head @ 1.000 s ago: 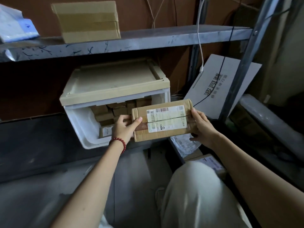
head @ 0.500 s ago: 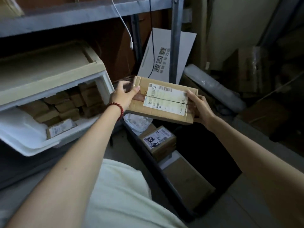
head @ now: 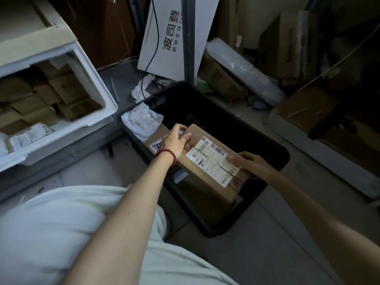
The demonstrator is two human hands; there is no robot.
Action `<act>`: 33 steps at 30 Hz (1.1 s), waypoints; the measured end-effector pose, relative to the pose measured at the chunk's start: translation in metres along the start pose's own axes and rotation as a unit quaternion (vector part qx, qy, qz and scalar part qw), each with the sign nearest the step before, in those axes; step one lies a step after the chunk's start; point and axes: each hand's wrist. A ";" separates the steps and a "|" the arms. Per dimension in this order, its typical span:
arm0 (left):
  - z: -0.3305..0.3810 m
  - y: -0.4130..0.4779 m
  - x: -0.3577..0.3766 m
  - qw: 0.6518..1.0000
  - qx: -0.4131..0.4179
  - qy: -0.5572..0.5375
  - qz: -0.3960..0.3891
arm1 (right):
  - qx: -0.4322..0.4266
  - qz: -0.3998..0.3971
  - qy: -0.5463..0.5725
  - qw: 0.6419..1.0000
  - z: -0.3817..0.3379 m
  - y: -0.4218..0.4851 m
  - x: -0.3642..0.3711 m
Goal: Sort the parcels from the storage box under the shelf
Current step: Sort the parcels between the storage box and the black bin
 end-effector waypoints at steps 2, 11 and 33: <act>-0.001 -0.005 0.010 0.999 0.010 0.030 -0.036 | 0.010 -0.037 -0.030 0.999 0.010 -0.002 0.004; -0.020 -0.024 0.032 0.988 0.043 0.142 -0.040 | 0.000 -0.084 -0.100 0.991 0.031 0.007 0.044; -0.004 -0.044 -0.122 0.921 -0.043 0.385 0.046 | -0.134 0.108 -0.414 0.894 -0.102 0.002 0.056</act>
Point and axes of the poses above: each hand's wrist, its own y-axis towards the middle knuckle, its own x-axis out of the palm, z = x × y, and after that the axes turned 3 degrees about x, right-handed
